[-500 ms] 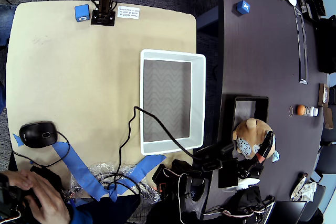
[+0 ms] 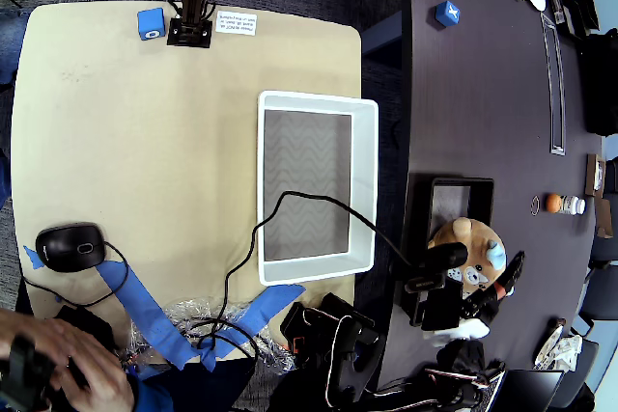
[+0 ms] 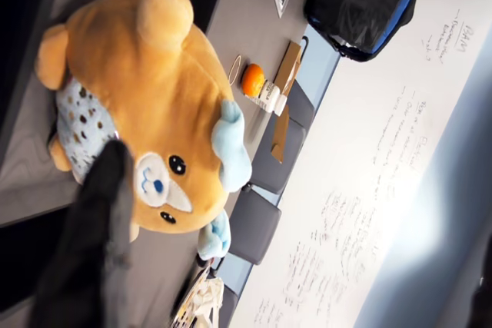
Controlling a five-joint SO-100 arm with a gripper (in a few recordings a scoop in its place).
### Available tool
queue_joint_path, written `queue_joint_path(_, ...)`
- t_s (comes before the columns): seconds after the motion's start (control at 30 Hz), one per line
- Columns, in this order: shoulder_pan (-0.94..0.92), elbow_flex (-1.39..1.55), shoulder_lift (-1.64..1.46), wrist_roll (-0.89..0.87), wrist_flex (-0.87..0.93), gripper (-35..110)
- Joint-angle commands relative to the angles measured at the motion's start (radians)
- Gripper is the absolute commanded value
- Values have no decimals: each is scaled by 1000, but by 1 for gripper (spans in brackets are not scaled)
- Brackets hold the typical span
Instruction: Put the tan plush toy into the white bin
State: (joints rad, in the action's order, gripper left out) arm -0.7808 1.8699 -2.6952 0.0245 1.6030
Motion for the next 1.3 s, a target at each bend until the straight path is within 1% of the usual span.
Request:
queue_joint_path(0.0,-46,-28,-15,26,-12,64)
queue_joint_path(0.1,-91,-63,-15,26,6,64)
queue_joint_path(0.27,-155,-219,0,26,127,65)
queue_joint_path(0.4,-189,-356,-14,26,137,64)
queue_joint_path(0.5,-219,-403,-15,26,138,64)
queue_joint_path(0.7,-341,-402,-17,17,138,64)
queue_joint_path(0.97,-555,-357,-15,14,140,64)
queue_joint_path(1.27,-667,-202,-14,12,137,64)
